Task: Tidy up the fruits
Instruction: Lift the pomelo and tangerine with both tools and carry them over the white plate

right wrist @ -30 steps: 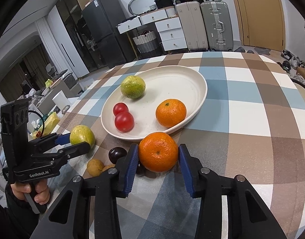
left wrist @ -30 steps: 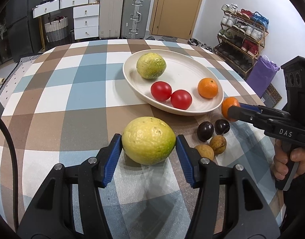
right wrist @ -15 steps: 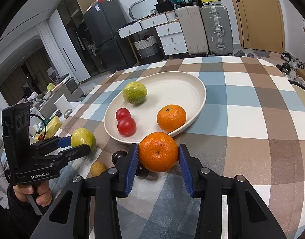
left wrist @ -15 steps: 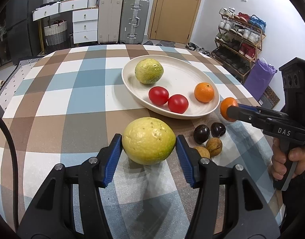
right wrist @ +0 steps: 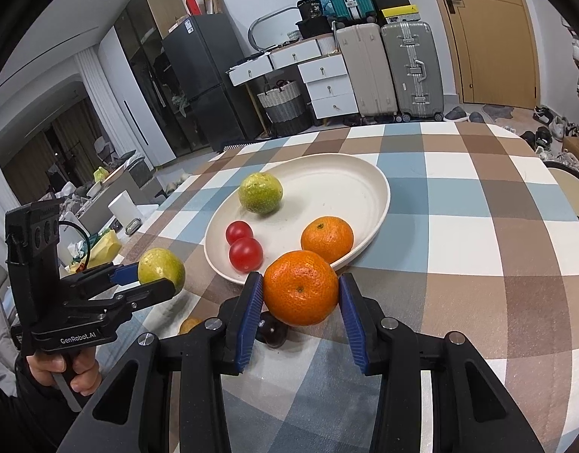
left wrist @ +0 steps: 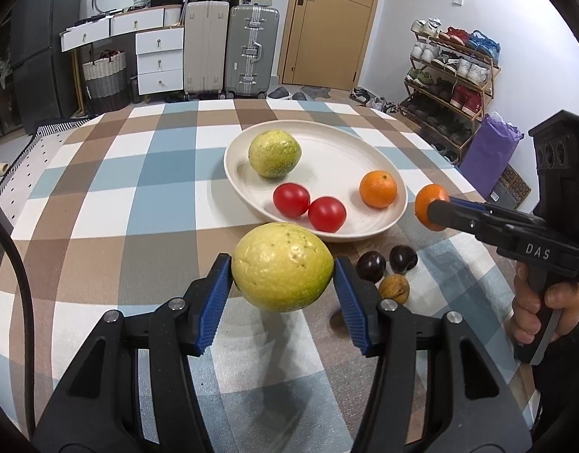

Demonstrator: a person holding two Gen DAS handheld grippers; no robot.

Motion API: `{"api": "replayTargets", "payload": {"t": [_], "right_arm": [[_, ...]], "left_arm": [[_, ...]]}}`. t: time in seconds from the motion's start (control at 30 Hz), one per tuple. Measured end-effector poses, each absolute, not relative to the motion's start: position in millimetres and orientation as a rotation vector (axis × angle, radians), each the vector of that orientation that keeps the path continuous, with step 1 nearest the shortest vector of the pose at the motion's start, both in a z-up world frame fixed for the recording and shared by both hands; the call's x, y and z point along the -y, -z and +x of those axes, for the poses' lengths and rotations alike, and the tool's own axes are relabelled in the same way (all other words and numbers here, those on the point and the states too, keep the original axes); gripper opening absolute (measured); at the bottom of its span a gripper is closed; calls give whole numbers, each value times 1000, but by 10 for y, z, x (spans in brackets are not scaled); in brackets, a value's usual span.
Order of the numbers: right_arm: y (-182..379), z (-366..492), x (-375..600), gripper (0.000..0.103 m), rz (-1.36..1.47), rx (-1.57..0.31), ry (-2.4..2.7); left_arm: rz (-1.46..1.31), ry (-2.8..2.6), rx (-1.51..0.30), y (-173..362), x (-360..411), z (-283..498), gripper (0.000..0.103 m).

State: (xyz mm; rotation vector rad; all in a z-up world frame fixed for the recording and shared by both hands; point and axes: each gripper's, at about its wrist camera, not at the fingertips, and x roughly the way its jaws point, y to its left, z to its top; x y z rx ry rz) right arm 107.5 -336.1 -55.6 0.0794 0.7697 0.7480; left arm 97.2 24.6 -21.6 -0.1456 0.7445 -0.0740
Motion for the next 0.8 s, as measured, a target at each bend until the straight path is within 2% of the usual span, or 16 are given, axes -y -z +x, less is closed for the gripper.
{"api": "replayTargets", "payload": {"t": [0.8], "right_arm": [[241,1232,3310,42,35,-693,-751]], "left_arm": [[-114,72,-691,-86,-168,1391,52]]}}
